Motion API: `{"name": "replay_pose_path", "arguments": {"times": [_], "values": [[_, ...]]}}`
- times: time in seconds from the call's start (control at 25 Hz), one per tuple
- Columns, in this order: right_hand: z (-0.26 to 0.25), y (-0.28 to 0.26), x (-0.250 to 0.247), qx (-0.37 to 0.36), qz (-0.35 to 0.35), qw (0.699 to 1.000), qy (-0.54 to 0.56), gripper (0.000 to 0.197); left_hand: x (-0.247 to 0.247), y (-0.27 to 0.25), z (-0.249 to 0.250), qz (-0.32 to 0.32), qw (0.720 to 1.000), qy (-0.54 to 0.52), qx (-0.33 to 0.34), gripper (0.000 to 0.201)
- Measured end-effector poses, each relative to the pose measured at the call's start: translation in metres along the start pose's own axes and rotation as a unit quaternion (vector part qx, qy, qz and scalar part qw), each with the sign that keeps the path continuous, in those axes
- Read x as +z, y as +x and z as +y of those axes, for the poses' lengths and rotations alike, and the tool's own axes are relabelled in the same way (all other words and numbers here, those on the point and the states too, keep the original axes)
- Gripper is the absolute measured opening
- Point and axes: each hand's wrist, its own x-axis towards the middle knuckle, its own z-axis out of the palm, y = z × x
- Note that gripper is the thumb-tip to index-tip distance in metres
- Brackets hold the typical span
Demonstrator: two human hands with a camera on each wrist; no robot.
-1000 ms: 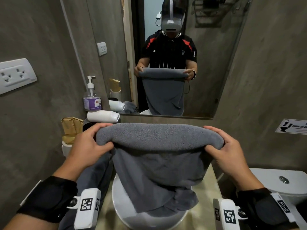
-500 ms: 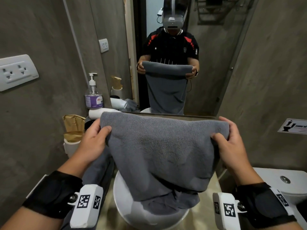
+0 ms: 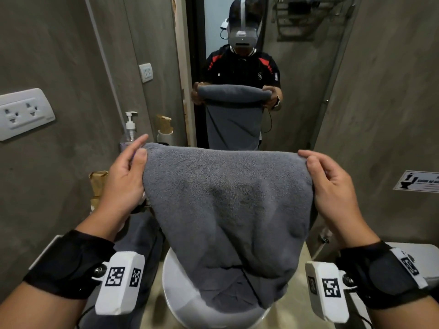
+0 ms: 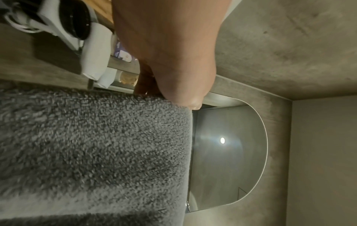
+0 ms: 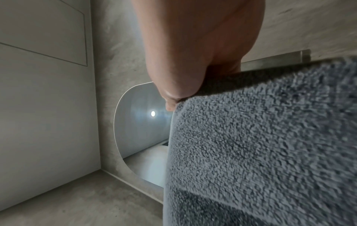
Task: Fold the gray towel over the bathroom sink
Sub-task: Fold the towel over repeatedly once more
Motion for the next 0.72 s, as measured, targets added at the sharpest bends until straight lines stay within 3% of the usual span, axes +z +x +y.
{"name": "replay_pose_path", "arguments": {"times": [0.12, 0.2, 0.28, 0.36, 0.48, 0.72], "values": [[0.009, -0.011, 0.004, 0.066, -0.053, 0.996, 0.024, 0.020, -0.002, -0.007, -0.009, -0.017, 0.997, -0.037, -0.066, 0.035], [0.018, -0.020, -0.002, 0.102, -0.140, 0.984, 0.049, 0.047, -0.010, -0.013, -0.016, -0.086, 0.990, -0.056, -0.098, 0.053], [0.023, -0.026, -0.007, 0.104, -0.215, 0.971, 0.033, 0.083, -0.018, -0.018, -0.023, -0.165, 0.981, -0.020, -0.096, 0.096], [0.027, -0.029, -0.006, 0.089, -0.243, 0.966, 0.003, 0.097, -0.019, -0.020, -0.029, -0.200, 0.976, 0.023, -0.086, 0.118], [0.024, -0.034, 0.002, 0.082, -0.207, 0.975, -0.014, 0.092, -0.015, -0.022, -0.036, -0.183, 0.979, 0.067, -0.060, 0.106], [0.019, -0.038, 0.001, 0.071, -0.132, 0.988, -0.047, 0.071, -0.016, -0.025, -0.041, -0.151, 0.987, 0.036, -0.034, 0.077]]}}
